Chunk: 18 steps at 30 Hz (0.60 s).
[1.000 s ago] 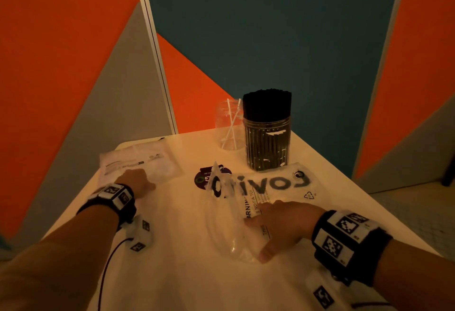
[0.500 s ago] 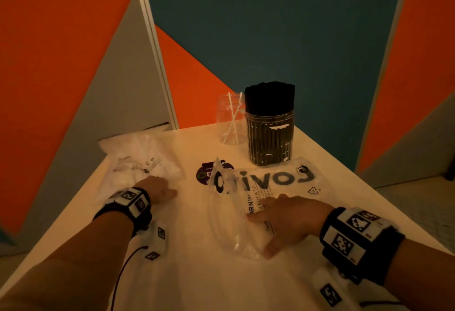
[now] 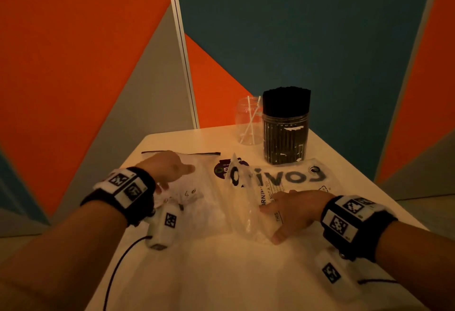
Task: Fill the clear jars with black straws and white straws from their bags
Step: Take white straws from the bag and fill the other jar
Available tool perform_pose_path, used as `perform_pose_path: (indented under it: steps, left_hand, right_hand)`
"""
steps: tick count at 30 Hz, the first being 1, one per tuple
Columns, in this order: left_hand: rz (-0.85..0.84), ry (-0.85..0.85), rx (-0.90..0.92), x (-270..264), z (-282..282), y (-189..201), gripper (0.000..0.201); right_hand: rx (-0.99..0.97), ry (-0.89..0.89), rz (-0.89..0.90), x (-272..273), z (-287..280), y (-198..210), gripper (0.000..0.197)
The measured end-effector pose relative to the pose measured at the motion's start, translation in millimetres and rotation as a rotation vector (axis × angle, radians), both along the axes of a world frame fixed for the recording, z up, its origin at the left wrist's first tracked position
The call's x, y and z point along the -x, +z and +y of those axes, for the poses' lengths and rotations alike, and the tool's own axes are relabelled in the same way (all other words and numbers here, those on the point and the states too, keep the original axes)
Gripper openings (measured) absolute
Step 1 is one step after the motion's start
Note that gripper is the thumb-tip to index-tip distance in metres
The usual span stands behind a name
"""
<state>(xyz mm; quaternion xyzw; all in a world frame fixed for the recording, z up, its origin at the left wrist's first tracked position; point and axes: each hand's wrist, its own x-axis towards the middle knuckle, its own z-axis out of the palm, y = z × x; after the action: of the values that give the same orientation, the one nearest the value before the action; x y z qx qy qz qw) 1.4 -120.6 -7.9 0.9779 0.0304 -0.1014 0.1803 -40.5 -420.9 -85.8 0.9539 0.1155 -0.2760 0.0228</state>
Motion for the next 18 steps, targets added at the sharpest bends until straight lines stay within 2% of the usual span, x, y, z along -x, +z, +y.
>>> perform_pose_path:
  steps: [2, 5, 7, 11, 14, 18]
  left_hand:
    - [-0.007, 0.048, -0.161, -17, -6, -12, 0.063]
    - [0.159, 0.090, -0.170, -35, -18, -40, 0.075]
    - [0.150, 0.111, -0.185, -46, -22, -52, 0.083]
    - [0.065, 0.250, 0.003, -58, -18, -61, 0.104]
    - [-0.025, 0.249, 0.101, -52, -15, -56, 0.098]
    - [-0.249, 0.179, 0.405, -30, -5, -22, 0.070]
  right_hand:
    - [0.003, 0.007, -0.009, -2, -1, -2, 0.099]
    - [0.020, 0.027, -0.017, -6, -2, -9, 0.099]
    - [0.021, 0.035, -0.022, -9, -4, -12, 0.100]
    - [0.012, 0.038, -0.028, -10, -5, -14, 0.101]
    - [0.002, 0.014, -0.023, -8, -3, -13, 0.100]
    - [-0.052, -0.026, -0.031, -2, -1, -10, 0.098]
